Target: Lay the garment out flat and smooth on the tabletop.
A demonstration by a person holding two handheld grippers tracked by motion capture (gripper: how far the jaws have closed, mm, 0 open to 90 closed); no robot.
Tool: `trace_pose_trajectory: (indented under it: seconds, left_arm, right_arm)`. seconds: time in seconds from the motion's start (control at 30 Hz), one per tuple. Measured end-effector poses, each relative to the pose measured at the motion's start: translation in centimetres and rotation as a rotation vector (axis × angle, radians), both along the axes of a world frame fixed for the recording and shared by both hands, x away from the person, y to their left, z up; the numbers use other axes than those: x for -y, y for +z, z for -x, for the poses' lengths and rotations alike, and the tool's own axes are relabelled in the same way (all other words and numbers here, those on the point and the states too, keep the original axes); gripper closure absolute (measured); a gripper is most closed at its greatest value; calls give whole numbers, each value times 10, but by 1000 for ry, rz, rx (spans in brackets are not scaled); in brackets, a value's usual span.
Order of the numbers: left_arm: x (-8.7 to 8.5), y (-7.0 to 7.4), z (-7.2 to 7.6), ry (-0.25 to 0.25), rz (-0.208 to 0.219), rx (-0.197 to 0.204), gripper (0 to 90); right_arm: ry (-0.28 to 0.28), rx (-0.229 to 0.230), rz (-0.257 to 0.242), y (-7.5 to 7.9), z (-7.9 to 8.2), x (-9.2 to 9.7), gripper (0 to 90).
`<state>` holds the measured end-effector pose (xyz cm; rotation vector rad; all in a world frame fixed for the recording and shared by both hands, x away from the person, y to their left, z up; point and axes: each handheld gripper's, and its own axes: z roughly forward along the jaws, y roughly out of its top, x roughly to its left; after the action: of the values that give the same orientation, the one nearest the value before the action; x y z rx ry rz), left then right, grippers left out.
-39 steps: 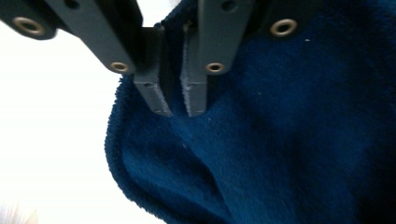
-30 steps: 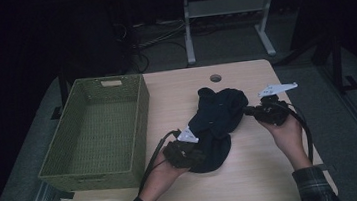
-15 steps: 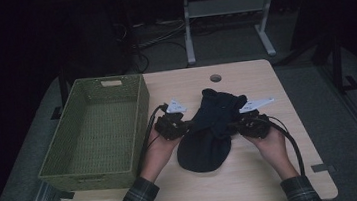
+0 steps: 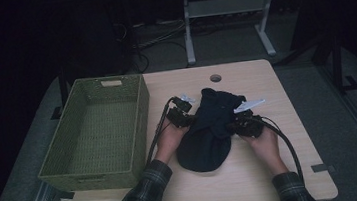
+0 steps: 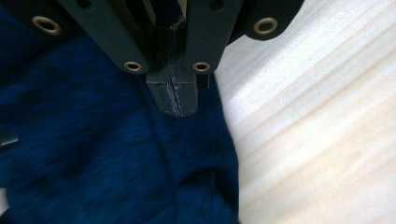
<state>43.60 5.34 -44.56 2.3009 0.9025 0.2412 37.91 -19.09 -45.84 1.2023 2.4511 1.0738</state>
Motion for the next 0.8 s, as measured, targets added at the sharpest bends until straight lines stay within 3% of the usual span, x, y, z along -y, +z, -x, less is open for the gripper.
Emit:
trace_pose_trajectory:
  seconds: [0.07,0.13,0.3,0.4,0.5,0.8]
  left_arm:
    - [2,-7,-3,-9,-25,-14,899]
    - [2,-12,-4,-11,-23,-20,900]
    - [6,-12,-2,-10,-43,-4,900]
    - [5,-10,0,-15,-71,-6,900]
    - [1,-8,5,-20,-110,-4,900]
    - [-9,-5,26,-31,-164,2,900]
  right_arm:
    - [-5,-6,8,-4,-3,0,900]
    - [-3,-8,16,-6,-4,0,900]
    - [-8,-14,15,-10,-4,0,900]
    - [-3,-3,40,-9,-3,0,900]
    - [-3,4,64,-8,0,4,900]
    - [-39,7,85,-8,11,31,900]
